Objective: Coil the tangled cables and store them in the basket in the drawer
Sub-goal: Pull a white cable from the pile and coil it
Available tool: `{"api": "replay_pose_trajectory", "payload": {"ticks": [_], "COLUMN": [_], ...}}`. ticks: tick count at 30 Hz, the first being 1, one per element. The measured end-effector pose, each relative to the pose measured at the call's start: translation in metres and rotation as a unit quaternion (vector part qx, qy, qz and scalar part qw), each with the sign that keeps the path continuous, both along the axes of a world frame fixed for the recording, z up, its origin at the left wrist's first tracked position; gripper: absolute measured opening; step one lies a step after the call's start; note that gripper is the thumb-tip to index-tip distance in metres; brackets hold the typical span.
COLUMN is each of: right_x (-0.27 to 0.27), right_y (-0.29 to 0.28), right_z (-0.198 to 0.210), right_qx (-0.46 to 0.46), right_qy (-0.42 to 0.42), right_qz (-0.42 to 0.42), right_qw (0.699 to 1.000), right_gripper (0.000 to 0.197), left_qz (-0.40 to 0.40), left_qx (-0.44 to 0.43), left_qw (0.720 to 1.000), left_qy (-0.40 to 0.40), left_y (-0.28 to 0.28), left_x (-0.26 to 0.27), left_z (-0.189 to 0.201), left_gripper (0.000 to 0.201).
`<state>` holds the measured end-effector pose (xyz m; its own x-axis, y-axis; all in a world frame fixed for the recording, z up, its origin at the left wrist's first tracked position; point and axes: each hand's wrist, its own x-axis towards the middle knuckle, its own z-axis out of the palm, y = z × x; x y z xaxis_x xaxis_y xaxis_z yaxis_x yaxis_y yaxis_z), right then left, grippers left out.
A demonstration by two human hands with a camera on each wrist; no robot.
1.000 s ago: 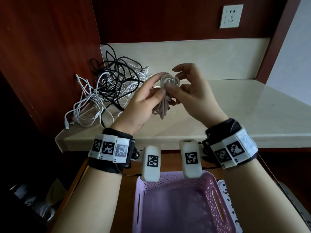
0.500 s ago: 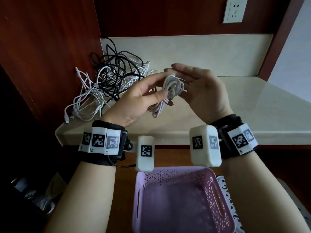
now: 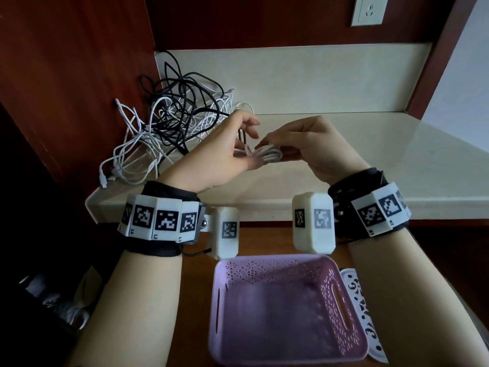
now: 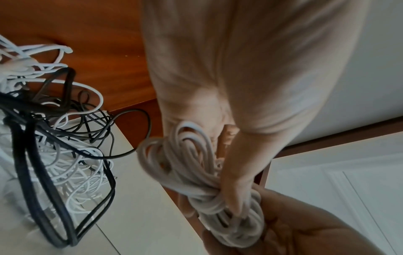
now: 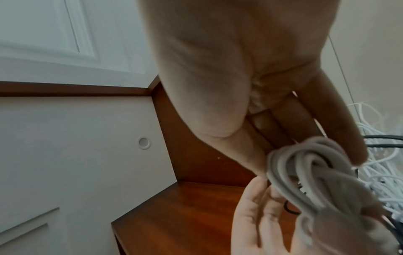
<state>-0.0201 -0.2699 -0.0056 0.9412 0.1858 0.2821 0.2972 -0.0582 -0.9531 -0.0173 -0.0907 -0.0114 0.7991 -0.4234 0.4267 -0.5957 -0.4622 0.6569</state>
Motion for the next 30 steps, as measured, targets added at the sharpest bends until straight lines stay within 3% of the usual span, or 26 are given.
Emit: {"api": "replay_pose_trajectory", "payload": {"ticks": [9,15,20,24,27,30], "right_x": [0.004,0.006,0.011,0.008,-0.001,-0.010], "right_y": [0.007,0.018,0.023,0.027,0.036,0.042], "right_z": [-0.001,-0.002,-0.007,-0.009,-0.008,-0.006], "right_qx": [0.084,0.109,0.009,-0.117,-0.236,-0.312], "right_qy": [0.027,-0.004,-0.064,-0.084,-0.098,-0.084], "right_qz": [-0.048,-0.107,-0.176,-0.149,-0.079,-0.035], "right_qw": [0.995,0.988,0.982,0.978,0.964,0.946], "right_gripper": [0.019,0.031,0.039,0.042,0.038,0.035], "left_qz": [0.008,-0.005,0.014,0.022,0.012,-0.013], "left_qx": [0.025,-0.015,0.025,0.110,0.206,0.192], "left_qw": [0.999,0.999,0.998,0.987,0.970,0.965], "left_qy": [0.019,0.050,0.051,0.117,0.125,0.177], "left_y": [0.001,0.001,0.004,0.014,0.020,0.024], "left_x": [0.002,-0.003,-0.005,-0.002,-0.007,-0.017], "left_z": [0.001,0.007,0.012,0.015,0.014,0.008], "left_gripper": [0.055,0.048,0.063,0.070,0.049,0.037]}}
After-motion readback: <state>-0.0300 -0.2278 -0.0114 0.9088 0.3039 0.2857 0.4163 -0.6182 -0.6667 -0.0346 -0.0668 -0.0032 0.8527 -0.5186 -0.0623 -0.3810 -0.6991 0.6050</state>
